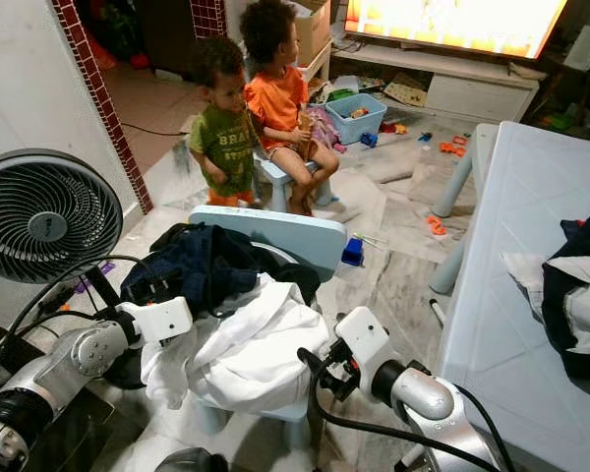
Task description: Hang hanger
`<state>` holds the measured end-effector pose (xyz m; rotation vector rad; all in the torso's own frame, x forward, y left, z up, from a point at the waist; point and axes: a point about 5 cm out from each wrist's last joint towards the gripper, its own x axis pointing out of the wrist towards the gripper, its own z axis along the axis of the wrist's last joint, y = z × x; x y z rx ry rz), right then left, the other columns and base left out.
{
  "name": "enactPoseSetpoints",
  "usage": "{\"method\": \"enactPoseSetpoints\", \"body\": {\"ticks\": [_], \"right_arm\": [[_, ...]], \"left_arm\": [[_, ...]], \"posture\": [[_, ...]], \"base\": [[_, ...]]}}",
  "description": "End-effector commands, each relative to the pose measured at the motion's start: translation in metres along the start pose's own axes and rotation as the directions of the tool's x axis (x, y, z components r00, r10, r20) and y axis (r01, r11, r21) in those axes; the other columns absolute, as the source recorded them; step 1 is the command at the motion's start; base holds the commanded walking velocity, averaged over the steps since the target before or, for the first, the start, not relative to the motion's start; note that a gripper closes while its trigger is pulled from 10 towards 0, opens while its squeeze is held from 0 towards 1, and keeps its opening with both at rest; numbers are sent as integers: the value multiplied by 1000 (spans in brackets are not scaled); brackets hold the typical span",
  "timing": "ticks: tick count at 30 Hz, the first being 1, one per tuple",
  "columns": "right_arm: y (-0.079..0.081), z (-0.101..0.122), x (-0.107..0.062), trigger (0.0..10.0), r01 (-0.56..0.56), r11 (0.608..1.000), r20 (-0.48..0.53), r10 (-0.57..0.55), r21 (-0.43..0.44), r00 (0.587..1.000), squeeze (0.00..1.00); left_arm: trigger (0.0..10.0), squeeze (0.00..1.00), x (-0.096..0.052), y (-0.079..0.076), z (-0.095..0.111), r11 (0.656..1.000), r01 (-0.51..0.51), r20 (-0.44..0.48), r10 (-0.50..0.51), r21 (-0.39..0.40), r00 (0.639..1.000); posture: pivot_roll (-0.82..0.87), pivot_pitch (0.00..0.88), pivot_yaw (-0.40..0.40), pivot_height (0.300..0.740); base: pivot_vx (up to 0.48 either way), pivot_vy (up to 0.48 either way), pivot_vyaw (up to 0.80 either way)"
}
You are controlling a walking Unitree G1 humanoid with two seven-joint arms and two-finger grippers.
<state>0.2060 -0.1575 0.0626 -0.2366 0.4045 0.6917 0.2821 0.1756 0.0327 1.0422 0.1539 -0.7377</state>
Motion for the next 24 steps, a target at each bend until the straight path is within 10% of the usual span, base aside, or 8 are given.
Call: {"method": "enactPoseSetpoints", "body": {"ticks": [1, 4, 5, 6, 7, 24], "right_arm": [[-1, 4, -2, 10000, 6, 1000, 5, -6, -13, 1000, 0], [1, 6, 1, 10000, -3, 1000, 10, 3, -27, 1000, 0], [1, 6, 1, 10000, -3, 1000, 11, 3, -30, 1000, 0], [1, 6, 2, 10000, -2, 1000, 10, 2, -30, 1000, 0], [1, 6, 2, 10000, -2, 1000, 10, 2, -30, 1000, 0], [0, 6, 7, 10000, 10, 999, 14, -9, -34, 1000, 0]], "left_arm": [[10000, 0, 1, 1, 0, 1000, 18, 3, -18, -5, 1000], [8235, 0, -1, -5, -3, 999, 51, 3, -51, 10, 999], [3765, 0, -2, -6, -2, 998, 64, 18, -65, 9, 998], [3765, 0, -2, -7, -2, 997, 71, 24, -71, 6, 997], [0, 0, -2, -7, -2, 997, 75, 23, -75, 10, 997], [0, 0, -4, -8, -12, 994, 108, -26, -107, 36, 994]], "posture": [[-80, 0, 1, 740], [-78, 0, -1, 740], [-75, 0, -2, 740], [-75, 0, -2, 740], [-72, 0, -3, 740], [-67, 0, 3, 740]], "base": [[0, 0, 0], [0, 0, 0], [0, 0, 0], [0, 0, 0], [0, 0, 0], [0, 0, 0]]}}
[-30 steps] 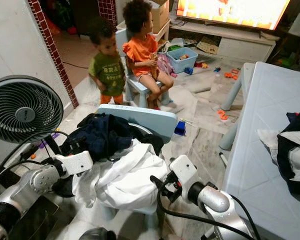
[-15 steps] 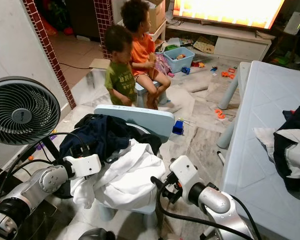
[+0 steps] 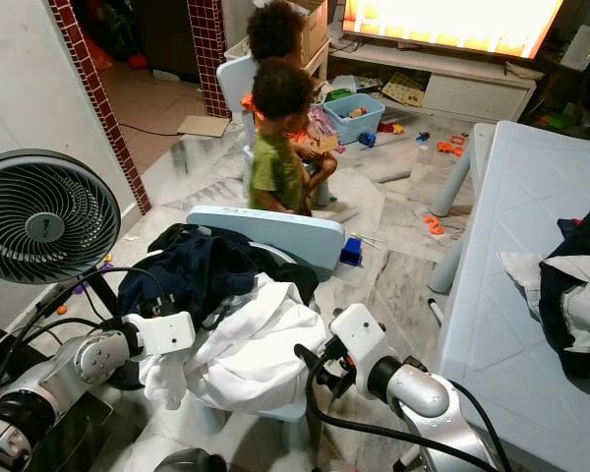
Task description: Hang hanger
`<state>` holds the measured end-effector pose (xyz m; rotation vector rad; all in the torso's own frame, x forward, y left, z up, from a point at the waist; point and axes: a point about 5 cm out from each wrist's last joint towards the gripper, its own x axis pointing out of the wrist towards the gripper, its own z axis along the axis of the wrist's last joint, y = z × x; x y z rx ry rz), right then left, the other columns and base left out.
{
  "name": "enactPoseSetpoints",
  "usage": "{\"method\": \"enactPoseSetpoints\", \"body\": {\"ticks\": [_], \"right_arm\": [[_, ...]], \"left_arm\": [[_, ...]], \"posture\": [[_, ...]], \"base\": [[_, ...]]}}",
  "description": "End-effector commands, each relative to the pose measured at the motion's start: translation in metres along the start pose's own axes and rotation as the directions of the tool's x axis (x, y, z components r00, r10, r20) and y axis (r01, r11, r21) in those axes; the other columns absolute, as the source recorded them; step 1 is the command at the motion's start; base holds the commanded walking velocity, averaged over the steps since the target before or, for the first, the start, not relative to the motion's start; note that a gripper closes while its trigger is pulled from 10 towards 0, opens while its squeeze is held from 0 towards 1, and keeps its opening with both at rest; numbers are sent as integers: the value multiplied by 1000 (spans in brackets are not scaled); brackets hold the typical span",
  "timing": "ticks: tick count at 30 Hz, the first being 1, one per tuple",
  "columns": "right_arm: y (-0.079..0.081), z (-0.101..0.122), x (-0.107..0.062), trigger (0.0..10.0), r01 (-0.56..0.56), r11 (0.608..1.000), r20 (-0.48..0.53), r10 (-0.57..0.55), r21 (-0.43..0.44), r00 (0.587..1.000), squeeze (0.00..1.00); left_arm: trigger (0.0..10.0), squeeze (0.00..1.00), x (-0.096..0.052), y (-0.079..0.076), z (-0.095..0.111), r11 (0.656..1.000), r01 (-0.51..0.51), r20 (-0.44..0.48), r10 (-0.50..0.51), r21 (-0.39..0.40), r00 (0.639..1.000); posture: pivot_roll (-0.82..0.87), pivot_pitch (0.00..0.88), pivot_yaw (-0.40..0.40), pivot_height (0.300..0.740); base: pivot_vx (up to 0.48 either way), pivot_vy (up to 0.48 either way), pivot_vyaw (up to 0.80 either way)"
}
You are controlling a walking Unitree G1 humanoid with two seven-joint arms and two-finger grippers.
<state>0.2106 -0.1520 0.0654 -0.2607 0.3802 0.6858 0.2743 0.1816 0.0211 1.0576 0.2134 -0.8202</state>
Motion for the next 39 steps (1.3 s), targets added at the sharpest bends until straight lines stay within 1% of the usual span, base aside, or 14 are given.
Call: {"method": "enactPoseSetpoints", "body": {"ticks": [1, 15, 17, 20, 24, 27, 30, 32, 33, 35, 36, 37, 38, 39], "right_arm": [[-1, 1, 2, 10000, -3, 1000, 1, 3, -7, 1000, 0], [-3, 1, 5, 10000, 3, 1000, 6, -3, -16, 1000, 0], [-3, 2, 6, 10000, 5, 1000, 7, -5, -18, 1000, 0], [-3, 2, 6, 10000, 7, 1000, 7, -7, -19, 1000, 0], [-4, 2, 8, 10000, 15, 1000, 8, -15, -20, 1000, 0], [-3, 1, 11, 10000, 23, 1000, 14, -23, -16, 1000, 0], [-3, 0, 13, 10000, 27, 1000, 13, -27, -16, 1000, 0], [-6, 1, 15, 10000, 39, 999, 15, -38, -25, 999, 0], [-6, 1, 15, 10000, 39, 999, 15, -38, -25, 999, 0], [-10, 3, 17, 10000, 57, 998, 19, -56, -31, 998, 0], [-11, 3, 18, 10000, 64, 997, 20, -63, -33, 998, 0], [-12, 3, 19, 10000, 70, 997, 20, -69, -34, 997, 0], [-14, 3, 20, 10000, 84, 996, 22, -83, -41, 996, 0], [-14, 3, 20, 10000, 84, 996, 22, -83, -41, 996, 0]], "left_arm": [[0, 0, -1, 4, -3, 1000, 9, -12, -8, 23, 1000], [0, 0, -2, 5, -4, 1000, -12, -23, 13, 12, 1000], [0, 0, -2, 9, -6, 999, -51, -42, 51, 11, 998], [0, 0, -2, 10, -7, 998, -63, -45, 64, 12, 997], [0, 0, -2, 14, -8, 995, -101, -52, 100, -22, 994], [0, 0, -2, 17, -7, 989, -130, -54, 126, -66, 991], [0, 0, 0, 24, -5, 976, -186, -56, 181, -114, 982], [0, 0, 3, 40, 1, 936, -280, -52, 275, -215, 960], [0, 0, 3, 40, 1, 936, -280, -52, 275, -215, 960], [0, 0, 6, 61, 16, 879, -365, -1, 383, -306, 924], [0, 0, 6, 67, 21, 861, -384, 15, 412, -333, 911], [0, 0, 8, 74, 26, 830, -401, 18, 442, -388, 897], [0, 0, 11, 91, 42, 725, -418, 34, 518, -547, 855], [0, 0, 11, 91, 42, 725, -418, 34, 518, -547, 855]], "posture": [[-67, 0, 3, 740], [-64, 0, 1, 740], [-65, 0, 1, 740], [-65, 0, 1, 740], [-59, 0, 1, 740], [-51, 0, 2, 740], [-45, 0, 1, 740], [-43, 0, -1, 740], [-43, 0, -1, 740], [-42, 0, -2, 740], [-42, 0, -2, 740], [-40, 0, -4, 740], [-40, 0, -4, 740], [-40, 0, -4, 740]], "base": [[0, 0, 0], [0, 0, 0], [0, 0, 0], [0, 0, 0], [0, 0, 0], [0, 0, 0], [0, 0, 0], [0, 0, 0], [0, 0, 0], [0, 0, 0], [0, 0, 0], [0, 0, 0], [0, 0, 0], [0, 0, 0]]}}
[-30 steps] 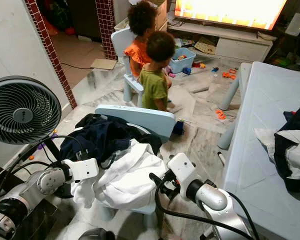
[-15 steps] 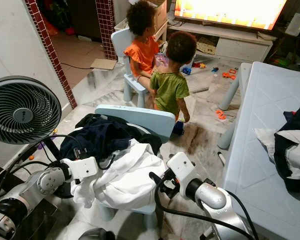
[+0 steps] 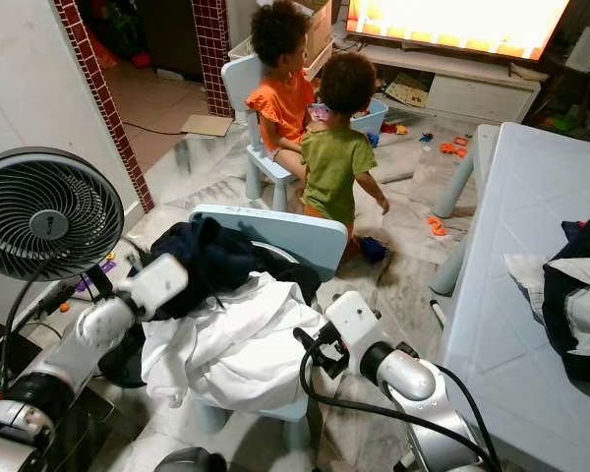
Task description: Hang hanger
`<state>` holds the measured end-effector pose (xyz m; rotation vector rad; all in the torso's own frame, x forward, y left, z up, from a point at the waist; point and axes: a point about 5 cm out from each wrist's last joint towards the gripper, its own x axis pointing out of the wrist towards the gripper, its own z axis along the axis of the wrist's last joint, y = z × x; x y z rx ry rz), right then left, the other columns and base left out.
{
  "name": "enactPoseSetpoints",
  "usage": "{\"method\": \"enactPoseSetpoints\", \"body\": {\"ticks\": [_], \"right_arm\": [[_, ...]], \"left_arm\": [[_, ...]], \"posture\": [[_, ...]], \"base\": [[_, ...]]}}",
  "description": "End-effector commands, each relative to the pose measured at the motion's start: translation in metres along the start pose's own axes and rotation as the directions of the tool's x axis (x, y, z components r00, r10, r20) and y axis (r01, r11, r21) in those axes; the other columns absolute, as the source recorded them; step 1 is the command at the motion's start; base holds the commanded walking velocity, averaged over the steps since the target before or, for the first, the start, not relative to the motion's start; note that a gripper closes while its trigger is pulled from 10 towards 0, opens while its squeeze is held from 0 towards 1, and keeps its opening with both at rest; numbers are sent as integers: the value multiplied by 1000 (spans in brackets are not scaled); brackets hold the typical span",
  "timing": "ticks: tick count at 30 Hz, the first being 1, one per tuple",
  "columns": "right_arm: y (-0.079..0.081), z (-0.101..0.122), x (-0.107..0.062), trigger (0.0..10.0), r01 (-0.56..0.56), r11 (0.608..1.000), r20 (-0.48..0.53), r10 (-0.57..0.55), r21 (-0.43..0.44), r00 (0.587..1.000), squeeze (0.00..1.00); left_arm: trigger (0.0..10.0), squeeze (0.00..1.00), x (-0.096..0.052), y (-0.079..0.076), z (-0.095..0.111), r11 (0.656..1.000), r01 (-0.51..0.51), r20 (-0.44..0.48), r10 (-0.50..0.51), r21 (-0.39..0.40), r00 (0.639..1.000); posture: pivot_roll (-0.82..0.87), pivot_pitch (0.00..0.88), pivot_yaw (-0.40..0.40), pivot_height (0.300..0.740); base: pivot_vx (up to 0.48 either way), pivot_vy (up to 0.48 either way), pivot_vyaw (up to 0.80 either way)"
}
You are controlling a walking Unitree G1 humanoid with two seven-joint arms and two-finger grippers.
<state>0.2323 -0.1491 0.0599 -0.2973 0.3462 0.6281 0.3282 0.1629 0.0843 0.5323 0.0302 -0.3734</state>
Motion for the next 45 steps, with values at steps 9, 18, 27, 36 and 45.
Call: {"method": "enactPoseSetpoints", "body": {"ticks": [9, 18, 27, 36, 45], "right_arm": [[-6, 5, 7, 10000, 59, 998, 29, -58, -24, 998, 0], [-3, 3, 8, 10000, 59, 998, 30, -58, -27, 998, 0], [-3, 7, 12, 10000, 42, 998, 37, -41, -41, 999, 0], [-2, 7, 11, 10000, 43, 998, 36, -41, -41, 998, 0], [1, 8, 14, 10000, 41, 999, 39, -40, -35, 998, 0]], "left_arm": [[0, 0, 12, 25, 116, 913, -130, 375, 285, -388, 882], [0, 0, -49, -10, -12, 732, -424, -308, 298, -533, 903], [10000, 0, -77, -43, -41, 797, -307, -456, 45, -520, 889], [10000, 1000, -72, -46, -20, 977, -26, -272, -33, -212, 962], [10000, 102, -80, -62, -18, 971, 178, -264, -216, -162, 940]], "posture": [[-32, 0, -4, 740], [-11, 0, -12, 740], [5, 0, -33, 740], [-1, 0, -29, 740], [9, 0, -22, 740]], "base": [[0, 0, 0], [0, 0, 0], [0, 0, 0], [0, 0, 0], [0, 0, 0]]}}
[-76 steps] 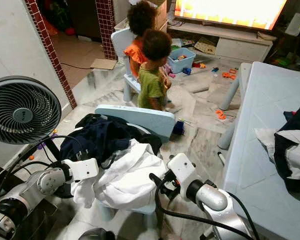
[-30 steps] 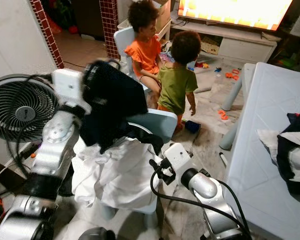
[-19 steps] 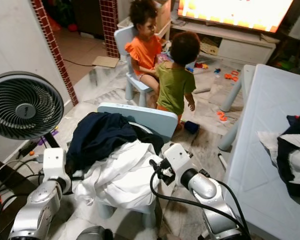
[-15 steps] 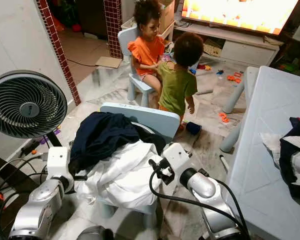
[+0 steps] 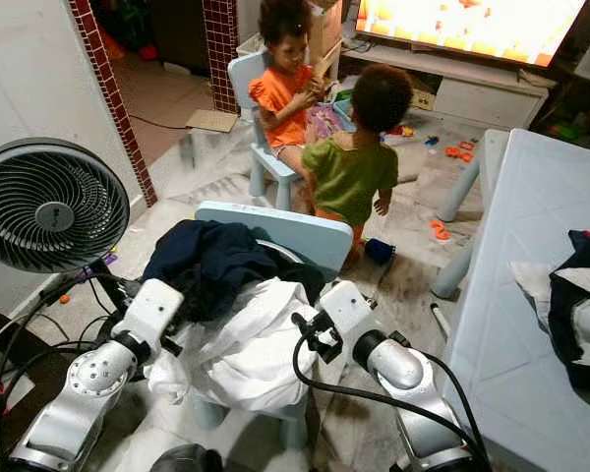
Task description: Hang hanger
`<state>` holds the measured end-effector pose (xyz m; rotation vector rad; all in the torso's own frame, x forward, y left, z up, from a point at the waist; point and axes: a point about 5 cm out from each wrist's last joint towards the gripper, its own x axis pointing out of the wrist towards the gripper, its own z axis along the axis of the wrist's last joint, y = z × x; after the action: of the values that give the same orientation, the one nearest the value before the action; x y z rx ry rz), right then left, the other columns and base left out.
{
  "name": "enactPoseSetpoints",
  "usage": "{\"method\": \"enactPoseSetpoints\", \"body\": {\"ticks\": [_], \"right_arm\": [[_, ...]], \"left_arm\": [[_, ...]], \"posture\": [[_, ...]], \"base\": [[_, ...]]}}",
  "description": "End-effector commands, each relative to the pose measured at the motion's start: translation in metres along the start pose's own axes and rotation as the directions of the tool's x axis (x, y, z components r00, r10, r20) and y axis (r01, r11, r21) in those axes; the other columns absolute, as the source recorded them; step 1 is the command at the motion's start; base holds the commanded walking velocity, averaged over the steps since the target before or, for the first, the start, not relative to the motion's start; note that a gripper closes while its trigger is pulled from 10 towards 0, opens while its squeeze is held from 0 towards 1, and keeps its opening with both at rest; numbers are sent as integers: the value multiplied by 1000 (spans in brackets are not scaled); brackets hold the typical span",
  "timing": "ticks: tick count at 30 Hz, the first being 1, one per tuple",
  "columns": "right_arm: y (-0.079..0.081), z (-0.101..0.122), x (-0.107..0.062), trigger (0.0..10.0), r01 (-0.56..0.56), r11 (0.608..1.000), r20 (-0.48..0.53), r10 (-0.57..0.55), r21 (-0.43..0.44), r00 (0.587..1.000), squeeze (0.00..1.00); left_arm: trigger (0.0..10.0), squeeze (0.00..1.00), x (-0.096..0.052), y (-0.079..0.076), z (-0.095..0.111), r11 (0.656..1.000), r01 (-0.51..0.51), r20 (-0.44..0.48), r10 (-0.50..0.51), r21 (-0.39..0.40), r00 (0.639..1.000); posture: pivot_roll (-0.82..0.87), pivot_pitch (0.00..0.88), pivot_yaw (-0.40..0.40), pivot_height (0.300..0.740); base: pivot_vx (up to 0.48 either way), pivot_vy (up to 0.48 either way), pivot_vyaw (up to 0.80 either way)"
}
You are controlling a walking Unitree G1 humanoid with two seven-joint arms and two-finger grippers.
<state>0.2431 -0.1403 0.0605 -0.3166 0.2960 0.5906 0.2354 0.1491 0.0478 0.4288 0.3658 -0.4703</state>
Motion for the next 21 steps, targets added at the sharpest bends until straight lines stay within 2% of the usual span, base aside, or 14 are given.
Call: {"method": "enactPoseSetpoints", "body": {"ticks": [1, 2, 5, 7, 8, 9, 10, 12, 14, 15, 16, 17, 18, 21], "right_arm": [[1, 2, 1, 10000, -7, 1000, 2, 7, -11, 1000, 0], [1, 1, 2, 10000, -6, 1000, 1, 6, -9, 1000, 0], [2, 1, 2, 10000, -6, 1000, 0, 6, -7, 1000, 0], [3, 1, 2, 10000, -5, 1000, 2, 5, -5, 1000, 0], [3, 1, 2, 10000, -5, 1000, 2, 5, -3, 1000, 0], [3, 1, 3, 10000, -4, 1000, 3, 4, -2, 1000, 0], [3, 1, 3, 10000, -4, 1000, 3, 4, -2, 1000, 0], [4, 1, 2, 10000, -4, 1000, 3, 4, 0, 1000, 0], [4, 0, 2, 10000, -3, 1000, 1, 3, 1, 1000, 0], [3, 0, 2, 10000, -2, 1000, 1, 2, 2, 1000, 0], [3, 0, 2, 10000, -1, 1000, 1, 1, 2, 1000, 0], [3, 0, 2, 10000, -1, 1000, 1, 1, 2, 1000, 0], [3, 0, 2, 10000, 0, 1000, 2, 0, 2, 1000, 0], [4, 0, 3, 10000, 0, 1000, 3, 0, 3, 1000, 0]], "left_arm": [[10000, 102, -2, -1, 0, 1000, 17, -17, -17, 14, 1000], [10000, 0, -8, -1, -7, 999, 23, -55, -21, 35, 998], [10000, 0, -11, 0, -10, 998, 21, -69, -16, 63, 998], [10000, 0, -16, -1, -14, 992, 51, -92, -40, 118, 995], [10000, 1000, -18, 0, -16, 988, 64, -104, -50, 142, 993], [10000, 1000, -19, 0, -17, 981, 79, -112, -59, 177, 992], [10000, 1000, -19, 0, -17, 981, 79, -112, -59, 177, 992], [10000, 1000, -21, 1, -15, 963, 92, -108, -67, 252, 992], [10000, 1000, -22, 2, -17, 960, 99, -119, -70, 263, 990], [10000, 898, -23, 3, -22, 955, 111, -138, -75, 274, 988], [10000, 471, -24, 4, -25, 955, 114, -143, -77, 273, 987], [10000, 471, -24, 4, -26, 955, 116, -145, -78, 272, 986], [10000, 0, -26, 4, -31, 956, 121, -157, -81, 268, 984], [10000, 0, -30, 6, -39, 951, 123, -159, -81, 282, 984]], "posture": [[9, 0, -22, 740], [9, 0, -22, 740], [15, 0, -17, 740], [16, 0, -15, 740], [17, 0, -14, 740], [17, 0, -13, 740], [17, 0, -13, 740], [17, 0, -13, 740], [17, 0, -13, 740], [17, 0, -13, 740], [17, 0, -13, 740], [17, 0, -13, 740], [17, 0, -13, 740], [17, 0, -13, 740]], "base": [[0, 0, 0], [0, 0, 0], [0, 0, 0], [0, 0, 0], [0, 0, 0], [0, 0, 0], [0, 0, 0], [0, 0, 0], [0, 0, 0], [0, 0, 0], [0, 0, 0], [0, 0, 0], [0, 0, 0], [0, 0, 0]]}}
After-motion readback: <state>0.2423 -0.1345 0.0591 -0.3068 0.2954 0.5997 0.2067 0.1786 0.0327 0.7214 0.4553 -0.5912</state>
